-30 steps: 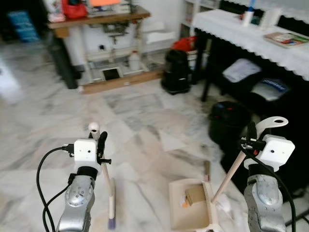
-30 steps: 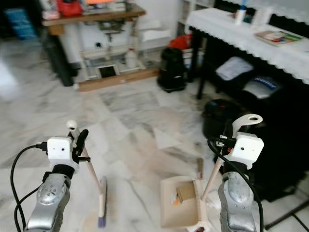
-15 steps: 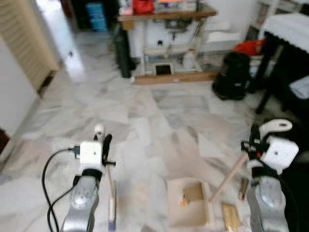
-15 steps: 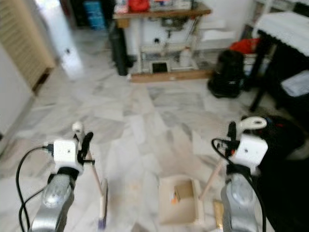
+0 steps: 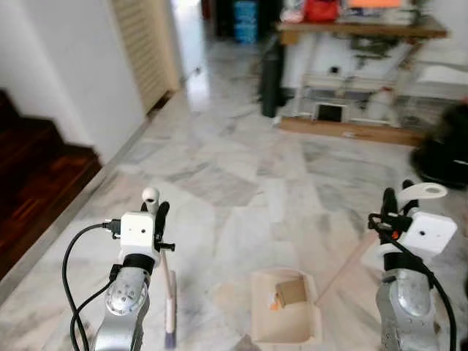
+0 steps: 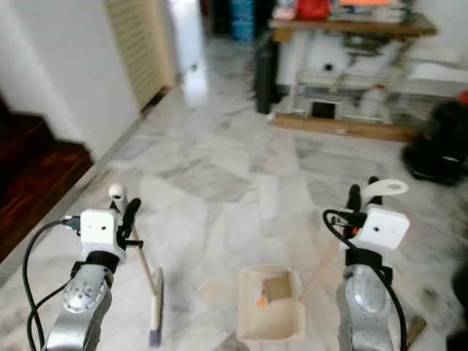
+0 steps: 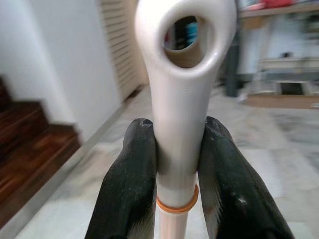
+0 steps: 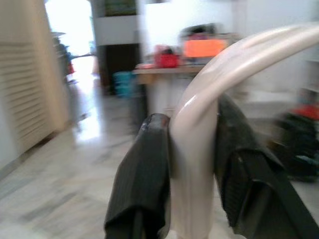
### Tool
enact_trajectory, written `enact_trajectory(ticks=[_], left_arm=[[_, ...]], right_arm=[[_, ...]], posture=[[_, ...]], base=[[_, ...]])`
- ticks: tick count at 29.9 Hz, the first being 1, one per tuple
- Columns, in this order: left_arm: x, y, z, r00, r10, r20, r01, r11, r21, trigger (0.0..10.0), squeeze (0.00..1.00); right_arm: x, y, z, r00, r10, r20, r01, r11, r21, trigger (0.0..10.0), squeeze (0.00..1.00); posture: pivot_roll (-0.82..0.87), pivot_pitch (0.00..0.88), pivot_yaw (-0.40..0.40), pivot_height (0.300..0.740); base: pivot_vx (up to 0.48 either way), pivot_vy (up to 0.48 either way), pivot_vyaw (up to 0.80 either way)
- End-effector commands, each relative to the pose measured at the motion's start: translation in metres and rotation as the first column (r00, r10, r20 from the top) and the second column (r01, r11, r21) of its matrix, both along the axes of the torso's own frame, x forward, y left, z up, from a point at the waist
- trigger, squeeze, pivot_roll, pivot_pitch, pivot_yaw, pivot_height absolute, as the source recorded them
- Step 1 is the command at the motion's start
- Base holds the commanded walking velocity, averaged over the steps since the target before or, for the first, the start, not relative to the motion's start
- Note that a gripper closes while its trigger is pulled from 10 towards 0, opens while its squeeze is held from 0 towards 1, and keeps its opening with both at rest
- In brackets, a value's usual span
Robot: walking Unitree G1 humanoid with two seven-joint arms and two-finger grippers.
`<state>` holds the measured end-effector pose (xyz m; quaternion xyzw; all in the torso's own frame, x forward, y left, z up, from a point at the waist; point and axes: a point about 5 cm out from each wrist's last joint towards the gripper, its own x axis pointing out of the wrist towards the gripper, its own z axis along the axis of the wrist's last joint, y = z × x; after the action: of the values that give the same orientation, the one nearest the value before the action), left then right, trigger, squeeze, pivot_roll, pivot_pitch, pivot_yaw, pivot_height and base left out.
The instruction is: Sweep floor
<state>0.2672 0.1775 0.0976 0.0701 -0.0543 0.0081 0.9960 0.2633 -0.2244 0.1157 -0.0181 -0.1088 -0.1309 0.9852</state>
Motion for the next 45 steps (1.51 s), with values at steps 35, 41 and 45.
enact_trajectory(ticks=[35,41,45], left_arm=[[0.004,-0.004,0.014,0.999,-0.022,0.05,0.02,0.999,0.028,10.0,0.0],[0.004,-0.004,0.014,0.999,-0.023,0.042,0.022,0.999,0.029,10.0,0.0],[0.004,-0.004,0.013,0.999,-0.026,0.038,0.025,0.999,0.029,10.0,0.0]], right_arm=[[0.008,0.007,0.015,0.996,0.076,0.035,-0.076,0.997,-0.021,10.0,0.0],[0.007,0.008,0.014,0.997,0.076,0.032,-0.075,0.997,-0.017,10.0,0.0],[0.007,0.01,0.014,0.996,0.08,0.033,-0.08,0.997,-0.013,10.0,0.0]], posture=[[-0.03,0.0,0.014,0.74],[-0.03,0.0,0.019,0.74],[-0.03,0.0,0.019,0.74]], base=[[0.0,0.0,0.5],[0.0,0.0,0.8],[0.0,0.0,0.8]])
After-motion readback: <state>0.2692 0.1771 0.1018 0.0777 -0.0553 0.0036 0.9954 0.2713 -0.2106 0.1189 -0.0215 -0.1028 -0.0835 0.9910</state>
